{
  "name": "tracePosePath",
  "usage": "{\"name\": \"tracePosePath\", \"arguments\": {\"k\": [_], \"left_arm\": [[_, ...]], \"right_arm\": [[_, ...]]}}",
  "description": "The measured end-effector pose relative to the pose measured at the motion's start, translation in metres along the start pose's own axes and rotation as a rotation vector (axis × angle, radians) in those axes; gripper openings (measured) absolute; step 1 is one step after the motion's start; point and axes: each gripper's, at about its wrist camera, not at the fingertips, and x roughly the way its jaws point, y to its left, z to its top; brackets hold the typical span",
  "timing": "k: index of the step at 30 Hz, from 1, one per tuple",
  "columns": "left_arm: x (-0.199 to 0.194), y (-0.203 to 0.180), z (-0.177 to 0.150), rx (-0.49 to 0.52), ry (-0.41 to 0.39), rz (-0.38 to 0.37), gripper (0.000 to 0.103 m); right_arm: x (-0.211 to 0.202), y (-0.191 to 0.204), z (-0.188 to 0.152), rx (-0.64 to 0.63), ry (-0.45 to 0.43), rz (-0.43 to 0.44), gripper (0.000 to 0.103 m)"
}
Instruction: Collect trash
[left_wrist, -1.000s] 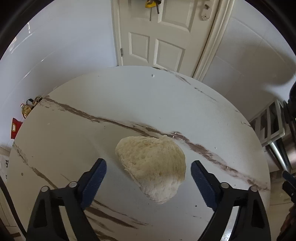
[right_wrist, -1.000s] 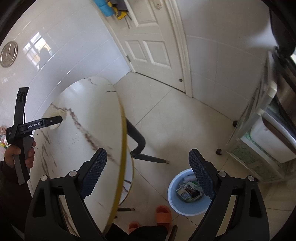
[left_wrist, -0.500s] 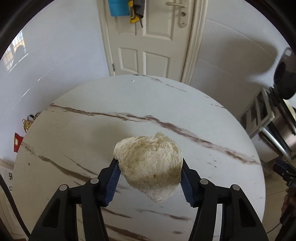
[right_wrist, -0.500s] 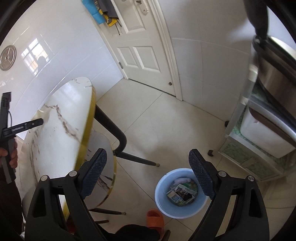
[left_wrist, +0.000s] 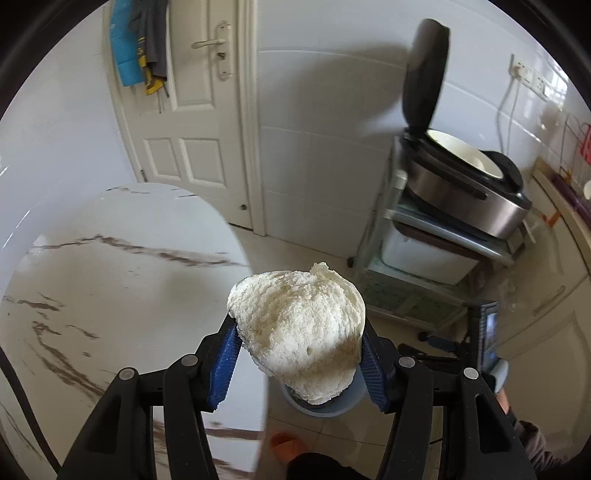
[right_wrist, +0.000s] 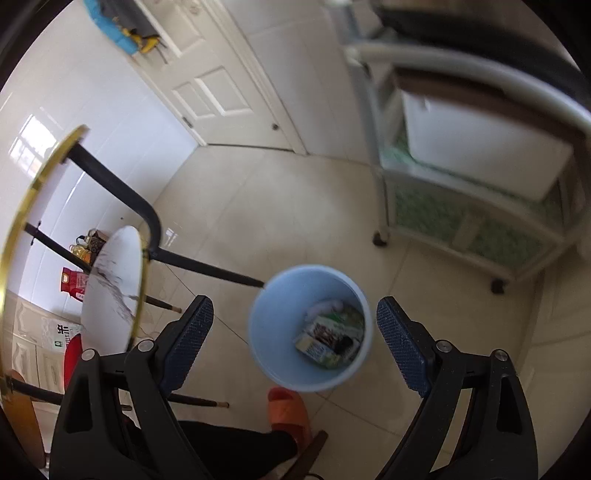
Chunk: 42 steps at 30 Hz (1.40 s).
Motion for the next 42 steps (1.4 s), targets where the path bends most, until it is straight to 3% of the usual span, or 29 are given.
{"name": "tracePosePath", "arguments": {"k": [6,10,13,19,22,24,25,32,37,42], "left_arm": [[0.075,-0.044,-0.012,0.039,0.128,-0.044,0.055],[0.170,-0.039,-0.018,0.044,0.278,-0.039,0.055],[0.238,-0.035,-0.033,0.069,0.404,0.005,0.055],[0.340,-0.020,-0.055,0.073,0.565,0.011,0.055],[0.375,-0.015,-0.062,0.081,0.612,0.022,0.055],[0.398,-0.007,-0.062,0.081,0.639,0.023,0.055],[0.413,-0.007,-0.057,0.079,0.648,0.025,0.055],[0.443,-0.018,-0.067,0.094,0.662,0.073,0.058],[0.444,-0.026,-0.067,0.085,0.639,0.133,0.085],[0.413,-0.029,-0.061,0.079,0.610,0.139,0.086]], "right_arm": [[0.038,-0.062,-0.024,0.125,0.042,0.006,0.089],[0.083,-0.085,-0.039,0.179,0.096,0.018,0.089],[0.125,-0.098,-0.051,0.204,0.146,0.004,0.088],[0.216,-0.117,-0.076,0.242,0.285,-0.071,0.079],[0.248,-0.123,-0.088,0.251,0.357,-0.077,0.066],[0.258,-0.123,-0.092,0.243,0.386,-0.073,0.029],[0.260,-0.124,-0.093,0.237,0.397,-0.074,0.015],[0.261,-0.131,-0.094,0.240,0.405,-0.055,0.015],[0.261,-0.130,-0.094,0.247,0.398,-0.057,0.015],[0.256,-0.127,-0.093,0.248,0.393,-0.061,0.015]]}}
